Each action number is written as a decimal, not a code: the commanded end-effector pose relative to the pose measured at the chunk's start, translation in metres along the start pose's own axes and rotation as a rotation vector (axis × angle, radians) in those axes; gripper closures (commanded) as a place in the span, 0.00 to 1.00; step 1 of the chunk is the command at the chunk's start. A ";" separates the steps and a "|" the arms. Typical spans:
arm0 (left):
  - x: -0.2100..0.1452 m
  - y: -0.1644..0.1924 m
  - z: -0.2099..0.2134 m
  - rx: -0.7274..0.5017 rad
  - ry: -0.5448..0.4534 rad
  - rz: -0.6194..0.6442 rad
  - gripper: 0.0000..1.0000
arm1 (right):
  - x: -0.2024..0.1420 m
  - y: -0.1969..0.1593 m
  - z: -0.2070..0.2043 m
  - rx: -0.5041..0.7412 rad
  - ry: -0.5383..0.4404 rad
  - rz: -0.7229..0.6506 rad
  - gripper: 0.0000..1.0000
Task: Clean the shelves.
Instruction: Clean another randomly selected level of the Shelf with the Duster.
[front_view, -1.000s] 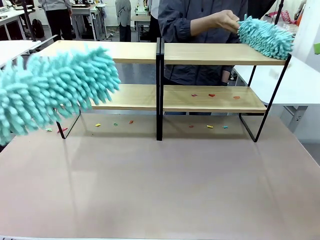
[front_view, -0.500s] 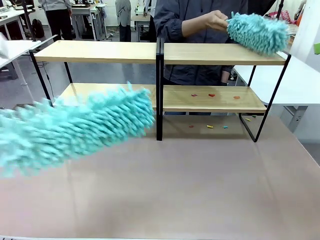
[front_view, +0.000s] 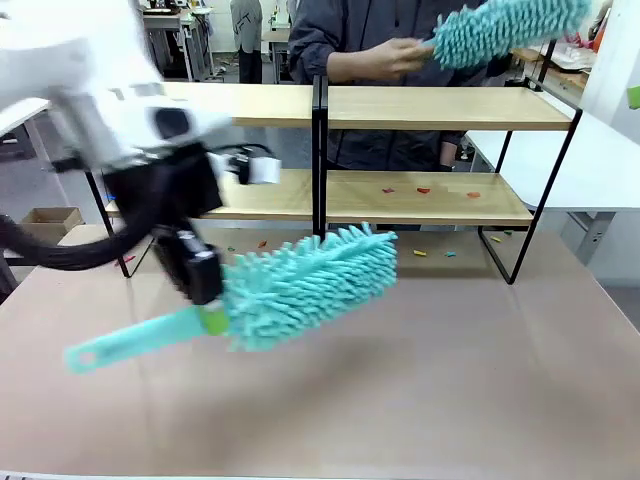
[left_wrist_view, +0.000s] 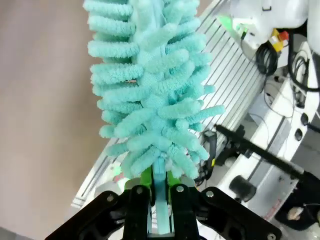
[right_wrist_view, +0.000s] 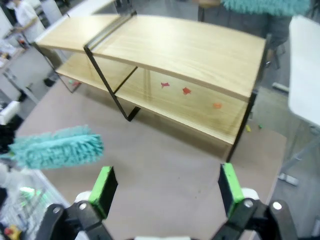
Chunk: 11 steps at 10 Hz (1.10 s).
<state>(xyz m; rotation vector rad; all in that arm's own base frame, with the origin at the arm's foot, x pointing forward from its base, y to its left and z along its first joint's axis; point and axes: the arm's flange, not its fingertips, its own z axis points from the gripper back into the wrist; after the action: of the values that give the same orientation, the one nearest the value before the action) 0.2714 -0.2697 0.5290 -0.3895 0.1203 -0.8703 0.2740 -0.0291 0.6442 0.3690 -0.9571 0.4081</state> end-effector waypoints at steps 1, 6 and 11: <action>-0.002 0.005 0.027 -0.200 0.129 0.002 0.87 | 0.001 -0.001 0.000 0.014 -0.008 0.007 0.00; 0.011 -0.027 -0.026 0.107 -0.116 0.181 0.87 | 0.001 -0.001 0.000 0.014 -0.008 0.007 0.00; 0.050 -0.064 -0.078 0.200 -0.218 0.498 0.87 | 0.001 -0.001 0.000 0.014 -0.008 0.007 0.00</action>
<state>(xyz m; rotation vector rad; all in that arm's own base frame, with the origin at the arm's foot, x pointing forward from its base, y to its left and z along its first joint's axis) 0.2296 -0.3466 0.4916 -0.2867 -0.0825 -0.3797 0.2741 -0.0292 0.6442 0.3689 -0.9570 0.4078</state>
